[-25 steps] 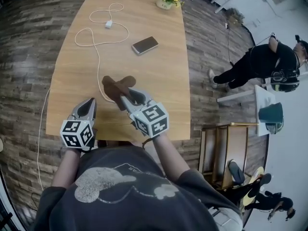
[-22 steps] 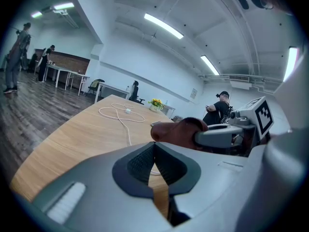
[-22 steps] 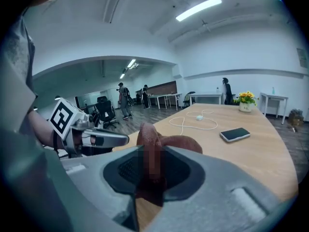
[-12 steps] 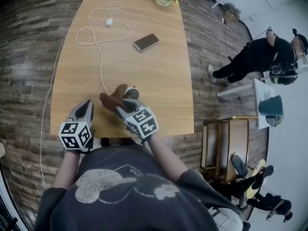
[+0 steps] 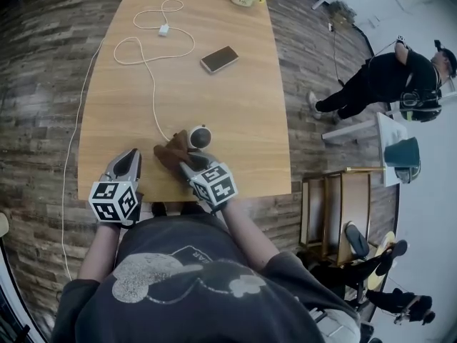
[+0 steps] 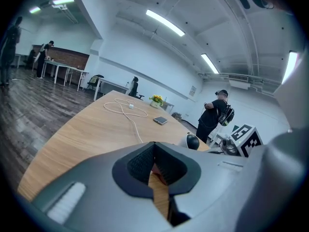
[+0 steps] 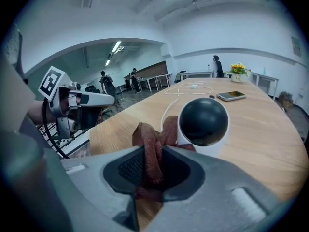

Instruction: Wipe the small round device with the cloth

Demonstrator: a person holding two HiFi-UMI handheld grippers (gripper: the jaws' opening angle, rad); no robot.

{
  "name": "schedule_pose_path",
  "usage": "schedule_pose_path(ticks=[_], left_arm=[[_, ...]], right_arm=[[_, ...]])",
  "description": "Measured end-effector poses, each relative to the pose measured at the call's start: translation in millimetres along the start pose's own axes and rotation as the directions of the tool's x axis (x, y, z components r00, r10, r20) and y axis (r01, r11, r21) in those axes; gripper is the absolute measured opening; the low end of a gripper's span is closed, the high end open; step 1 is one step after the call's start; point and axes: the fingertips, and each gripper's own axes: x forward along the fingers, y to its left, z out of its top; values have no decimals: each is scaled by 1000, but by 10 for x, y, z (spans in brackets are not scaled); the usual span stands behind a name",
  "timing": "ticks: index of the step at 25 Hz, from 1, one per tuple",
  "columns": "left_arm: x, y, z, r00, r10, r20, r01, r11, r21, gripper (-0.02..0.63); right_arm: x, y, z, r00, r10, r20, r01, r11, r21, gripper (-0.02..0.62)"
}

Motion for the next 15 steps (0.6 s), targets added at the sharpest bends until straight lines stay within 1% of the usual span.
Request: schedule_pose_path(ticks=[5, 7, 11, 15], left_arm=[[-27, -7, -97, 999, -28, -35, 28, 1000, 11, 18], [-20, -34, -136, 997, -52, -51, 52, 999, 14, 18], [22, -52, -100, 994, -93, -54, 94, 995, 25, 18], [65, -76, -62, 994, -104, -42, 106, 994, 30, 18]], right_arm=[[-96, -23, -183, 999, -36, -3, 36, 997, 65, 78], [-163, 2, -214, 999, -47, 5, 46, 996, 70, 78], [-307, 112, -120, 997, -64, 46, 63, 998, 21, 78], [-518, 273, 74, 991, -68, 112, 72, 997, -33, 78]])
